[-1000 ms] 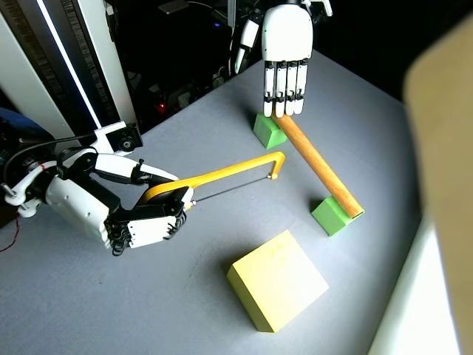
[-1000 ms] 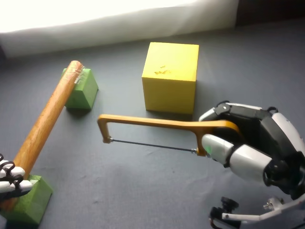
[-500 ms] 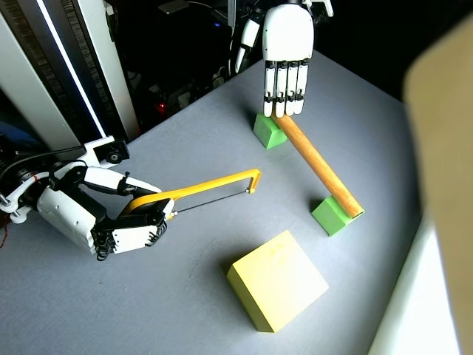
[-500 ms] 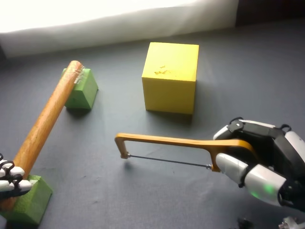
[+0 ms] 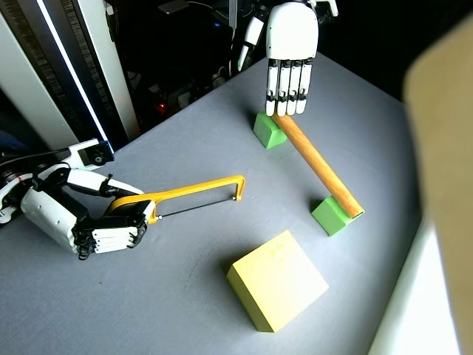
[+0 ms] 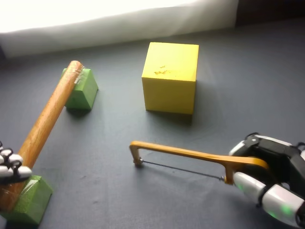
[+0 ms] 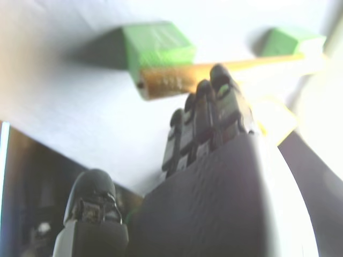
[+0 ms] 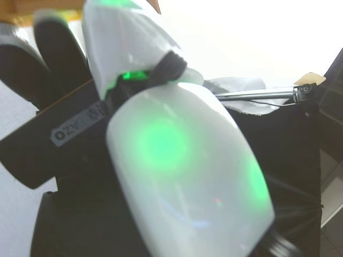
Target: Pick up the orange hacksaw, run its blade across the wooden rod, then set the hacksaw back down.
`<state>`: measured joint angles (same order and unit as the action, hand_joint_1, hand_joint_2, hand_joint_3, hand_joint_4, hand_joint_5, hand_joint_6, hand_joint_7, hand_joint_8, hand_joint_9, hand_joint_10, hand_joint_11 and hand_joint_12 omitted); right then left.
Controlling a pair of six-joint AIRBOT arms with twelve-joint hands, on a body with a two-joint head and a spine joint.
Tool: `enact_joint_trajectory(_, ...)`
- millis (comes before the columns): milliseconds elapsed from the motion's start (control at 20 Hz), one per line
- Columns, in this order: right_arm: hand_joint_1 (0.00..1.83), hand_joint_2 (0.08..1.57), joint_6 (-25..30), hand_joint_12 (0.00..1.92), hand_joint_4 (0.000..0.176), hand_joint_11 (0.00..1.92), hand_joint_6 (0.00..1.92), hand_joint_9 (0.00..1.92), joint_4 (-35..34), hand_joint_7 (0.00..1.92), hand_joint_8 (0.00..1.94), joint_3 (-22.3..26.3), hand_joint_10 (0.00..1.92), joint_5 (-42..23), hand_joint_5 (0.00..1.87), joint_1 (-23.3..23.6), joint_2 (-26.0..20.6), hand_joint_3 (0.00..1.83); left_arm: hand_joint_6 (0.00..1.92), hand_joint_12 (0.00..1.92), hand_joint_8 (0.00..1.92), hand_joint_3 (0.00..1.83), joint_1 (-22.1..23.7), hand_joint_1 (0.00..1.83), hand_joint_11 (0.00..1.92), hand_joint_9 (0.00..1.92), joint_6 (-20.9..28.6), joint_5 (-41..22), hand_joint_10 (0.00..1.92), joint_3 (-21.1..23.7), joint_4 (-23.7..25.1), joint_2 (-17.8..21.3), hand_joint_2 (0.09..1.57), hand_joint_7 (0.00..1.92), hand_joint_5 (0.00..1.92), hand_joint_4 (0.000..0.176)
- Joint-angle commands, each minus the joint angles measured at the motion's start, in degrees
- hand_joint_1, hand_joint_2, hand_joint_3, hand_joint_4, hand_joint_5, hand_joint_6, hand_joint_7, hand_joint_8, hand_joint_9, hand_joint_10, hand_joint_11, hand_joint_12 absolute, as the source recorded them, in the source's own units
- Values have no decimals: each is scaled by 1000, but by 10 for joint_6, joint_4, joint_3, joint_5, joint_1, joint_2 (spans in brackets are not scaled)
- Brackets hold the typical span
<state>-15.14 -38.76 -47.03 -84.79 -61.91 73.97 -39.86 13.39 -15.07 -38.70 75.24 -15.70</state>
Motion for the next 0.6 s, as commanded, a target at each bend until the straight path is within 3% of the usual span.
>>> enact_joint_trajectory(0,1190,1229,13,1410,0,724,1368,821,40,888,1261,1,792,-71,641,0,-2,1,1,242,2,3,8,44,0,45,-9,-11,2,-5,-25,5,1255,27,39,0)
enact_joint_trajectory(50,1289,1203,16,1416,0,666,701,786,40,812,1293,1,722,-79,582,-4,-1,3,2,213,1,1,11,44,0,42,-19,-21,2,-7,-34,5,1255,24,40,0)
enact_joint_trajectory(100,1205,1161,16,1382,0,587,313,757,40,684,629,1,592,-86,593,-7,0,0,6,241,5,0,13,54,0,64,-28,-32,6,-10,-40,5,1245,45,63,0)
enact_joint_trajectory(150,1145,1152,17,1354,0,503,143,718,40,691,260,1,439,-90,659,-10,1,0,1,206,3,0,14,45,0,59,-50,-43,2,-14,-63,5,1248,46,56,0)
enact_joint_trajectory(250,1101,1139,17,1302,0,371,18,698,40,703,22,2,210,-91,672,-12,1,0,2,154,3,3,15,35,0,41,-69,-61,3,-19,-83,5,1258,34,37,0)
enact_joint_trajectory(350,992,1141,16,1233,0,226,0,636,45,604,0,2,66,-91,559,-13,0,1,0,227,0,0,15,32,0,42,-83,-84,1,-25,-92,4,1252,29,32,0)
enact_joint_trajectory(400,930,1098,16,1165,0,71,0,498,46,500,0,2,7,-91,484,-13,0,0,4,261,3,0,14,77,0,53,-112,-95,3,-28,-120,3,1243,44,48,0)
enact_joint_trajectory(500,892,1087,15,1143,0,22,0,442,52,465,0,2,1,-91,468,-13,0,0,1,245,1,0,14,57,0,42,-135,-128,0,-35,-142,2,1247,31,31,0)
enact_joint_trajectory(550,846,1064,15,978,0,4,0,342,52,375,0,2,0,-92,393,-13,0,0,2,273,2,0,14,42,0,47,-142,-133,2,-37,-150,1,1244,37,35,0)
